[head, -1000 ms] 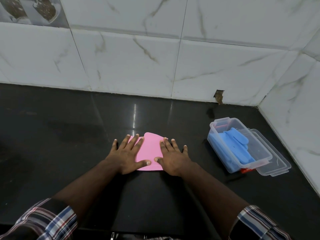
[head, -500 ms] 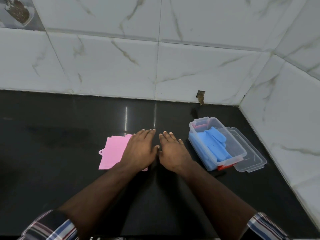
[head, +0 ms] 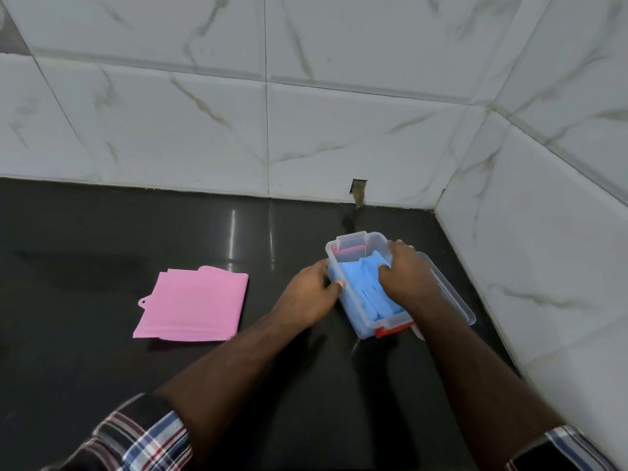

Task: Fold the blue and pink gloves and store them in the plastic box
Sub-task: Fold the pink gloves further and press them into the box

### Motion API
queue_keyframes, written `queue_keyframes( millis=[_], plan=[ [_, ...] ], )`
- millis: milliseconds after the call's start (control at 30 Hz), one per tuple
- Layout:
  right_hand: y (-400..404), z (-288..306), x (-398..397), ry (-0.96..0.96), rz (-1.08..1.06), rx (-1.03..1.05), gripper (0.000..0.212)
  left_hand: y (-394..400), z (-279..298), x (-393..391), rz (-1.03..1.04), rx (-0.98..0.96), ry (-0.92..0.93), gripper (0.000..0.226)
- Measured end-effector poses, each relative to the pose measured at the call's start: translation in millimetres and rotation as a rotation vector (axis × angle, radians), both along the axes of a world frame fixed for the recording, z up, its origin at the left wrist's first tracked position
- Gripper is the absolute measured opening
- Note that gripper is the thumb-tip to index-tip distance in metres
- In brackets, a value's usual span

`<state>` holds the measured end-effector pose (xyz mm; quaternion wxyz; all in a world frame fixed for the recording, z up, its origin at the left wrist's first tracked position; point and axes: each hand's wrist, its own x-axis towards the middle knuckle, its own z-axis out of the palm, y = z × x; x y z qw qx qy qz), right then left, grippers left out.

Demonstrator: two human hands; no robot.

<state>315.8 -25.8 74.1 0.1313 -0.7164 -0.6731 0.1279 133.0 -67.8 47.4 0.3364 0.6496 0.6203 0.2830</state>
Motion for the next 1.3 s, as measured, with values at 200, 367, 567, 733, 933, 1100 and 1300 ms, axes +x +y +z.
queue_keyframes(
  millis=[200,367,567,733,933,1100,1300],
  plan=[
    [0,-3,11,0.103,-0.022,-0.09,0.057,2,-4,14,0.104,-0.06,-0.099,0.03],
    [-7,-3,-3,0.13,0.058,-0.021,0.056,1,-3,6,0.245,-0.007,-0.156,0.031],
    [-5,-7,-21,0.166,0.11,0.032,0.049,-11,-7,-23,0.423,-0.014,-0.084,0.04],
    [-7,-6,-48,0.158,0.212,0.164,0.047,-28,-6,-60,0.467,0.077,0.044,0.038],
    [-12,-7,-84,0.303,0.332,0.135,0.038,-51,-22,-111,0.38,0.048,0.498,0.041],
    [-18,1,-118,0.441,0.317,0.142,0.03,-67,-38,-134,0.22,-0.065,0.707,0.071],
    [-39,2,-171,0.443,0.417,0.108,0.027,-69,-54,-151,0.103,0.028,0.742,0.083]
  ],
)
